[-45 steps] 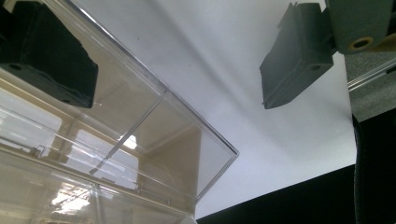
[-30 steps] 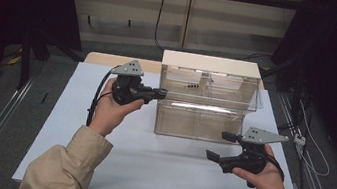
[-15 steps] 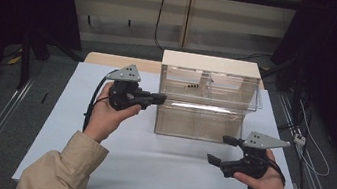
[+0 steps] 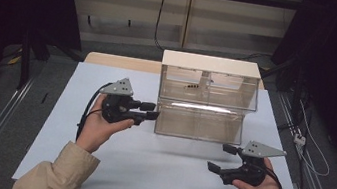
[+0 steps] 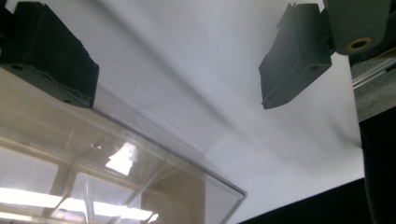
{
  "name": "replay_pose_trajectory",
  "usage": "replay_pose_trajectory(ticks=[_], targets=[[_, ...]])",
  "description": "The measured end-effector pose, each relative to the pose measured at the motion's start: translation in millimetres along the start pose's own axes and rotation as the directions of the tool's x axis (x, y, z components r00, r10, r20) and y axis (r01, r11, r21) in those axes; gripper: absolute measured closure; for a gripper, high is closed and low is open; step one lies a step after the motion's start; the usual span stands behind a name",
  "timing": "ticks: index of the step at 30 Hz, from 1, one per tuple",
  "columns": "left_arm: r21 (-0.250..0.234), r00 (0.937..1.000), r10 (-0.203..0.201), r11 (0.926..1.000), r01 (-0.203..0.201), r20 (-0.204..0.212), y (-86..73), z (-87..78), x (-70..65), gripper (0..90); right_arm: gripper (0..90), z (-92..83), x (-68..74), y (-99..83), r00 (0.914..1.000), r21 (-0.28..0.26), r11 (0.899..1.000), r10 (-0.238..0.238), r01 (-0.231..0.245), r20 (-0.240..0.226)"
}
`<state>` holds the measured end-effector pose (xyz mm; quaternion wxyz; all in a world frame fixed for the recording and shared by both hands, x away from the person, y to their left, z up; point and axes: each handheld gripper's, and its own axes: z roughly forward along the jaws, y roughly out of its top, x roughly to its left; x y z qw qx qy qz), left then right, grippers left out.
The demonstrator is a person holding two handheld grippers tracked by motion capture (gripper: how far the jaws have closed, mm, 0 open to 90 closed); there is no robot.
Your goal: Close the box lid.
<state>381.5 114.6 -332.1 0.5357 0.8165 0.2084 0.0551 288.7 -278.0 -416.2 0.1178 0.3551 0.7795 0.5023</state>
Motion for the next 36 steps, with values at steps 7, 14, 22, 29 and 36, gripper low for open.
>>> replay_pose_trajectory(ticks=[7, 14, 22, 29, 36], targets=[[0.026, 0.9989, -0.019, 0.9995, 0.02, -0.043, -41.7, -16.5, 7.7, 30.2, 11.9, 3.5, -4.3, -11.4, 0.9998, 0.016, 1.0, 0.007, -0.007, 0.018], [0.04, 0.9956, -0.047, 0.9979, 0.05, -0.081, -74.2, -31.8, 14.4, 20.9, 11.9, 3.5, -4.4, -14.9, 0.9997, 0.016, 1.0, 0.002, -0.002, 0.025], [0.053, 0.9942, -0.052, 0.997, 0.057, -0.094, -91.8, -41.7, 18.6, 13.7, 11.9, 1.3, -3.5, -19.9, 0.9995, 0.023, 1.0, -0.001, 0.0, 0.031], [0.072, 0.9921, -0.052, 0.9956, 0.06, -0.114, -101.5, -48.1, 23.3, 11.4, 11.9, -3.1, -4.4, -22.5, 0.9993, 0.017, 1.0, 0.005, -0.005, 0.036], [0.081, 0.992, -0.057, 0.9945, 0.066, -0.113, -110.1, -53.6, 25.3, 10.2, 11.9, -7.3, -7.9, -26.5, 0.9989, 0.014, 1.0, 0.015, -0.016, 0.045]])
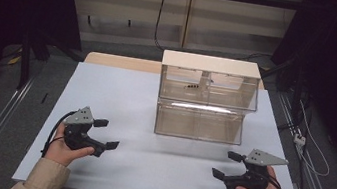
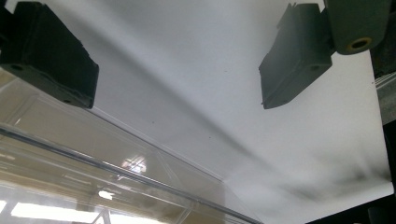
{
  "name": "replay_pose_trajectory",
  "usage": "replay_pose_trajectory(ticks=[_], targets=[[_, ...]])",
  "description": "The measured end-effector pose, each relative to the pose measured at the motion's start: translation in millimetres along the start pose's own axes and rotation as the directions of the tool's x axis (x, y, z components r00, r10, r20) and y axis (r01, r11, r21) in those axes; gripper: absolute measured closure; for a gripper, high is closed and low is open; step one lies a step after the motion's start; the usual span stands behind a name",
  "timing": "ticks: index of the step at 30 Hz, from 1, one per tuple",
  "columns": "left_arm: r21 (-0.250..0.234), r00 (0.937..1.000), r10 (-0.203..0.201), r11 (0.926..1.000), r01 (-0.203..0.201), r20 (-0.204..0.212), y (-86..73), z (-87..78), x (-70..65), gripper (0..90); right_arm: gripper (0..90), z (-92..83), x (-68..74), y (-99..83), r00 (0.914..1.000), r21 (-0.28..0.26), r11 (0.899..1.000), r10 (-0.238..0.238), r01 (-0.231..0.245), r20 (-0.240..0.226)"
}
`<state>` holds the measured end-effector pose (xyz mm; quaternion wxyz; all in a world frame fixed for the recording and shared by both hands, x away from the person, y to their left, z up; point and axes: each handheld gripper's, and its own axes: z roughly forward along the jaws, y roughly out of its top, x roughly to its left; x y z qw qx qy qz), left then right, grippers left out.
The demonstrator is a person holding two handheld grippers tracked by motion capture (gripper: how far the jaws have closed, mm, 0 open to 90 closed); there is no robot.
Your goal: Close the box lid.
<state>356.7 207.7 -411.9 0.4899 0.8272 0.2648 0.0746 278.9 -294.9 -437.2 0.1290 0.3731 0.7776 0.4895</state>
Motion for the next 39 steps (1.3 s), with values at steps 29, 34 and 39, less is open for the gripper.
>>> replay_pose_trajectory(ticks=[29, 34, 39], targets=[[0.025, 0.9997, -0.016, 0.9996, 0.016, -0.018, -37.8, -23.6, 6.4, 8.2, 12.0, -6.2, -6.8, -11.0, 0.9993, 0.002, 1.0, 0.019, -0.019, 0.032], [0.019, 0.9997, -0.019, 0.9996, 0.019, -0.017, -40.8, -24.3, 5.8, 8.2, 12.0, -5.3, -6.7, -11.5, 0.9993, 0.0, 1.0, 0.019, -0.019, 0.034], [0.019, 0.9996, -0.019, 0.9996, 0.019, -0.021, -41.3, -24.6, 6.0, 8.1, 12.0, -2.7, -5.7, -10.5, 0.9993, 0.007, 1.0, 0.012, -0.012, 0.035]])
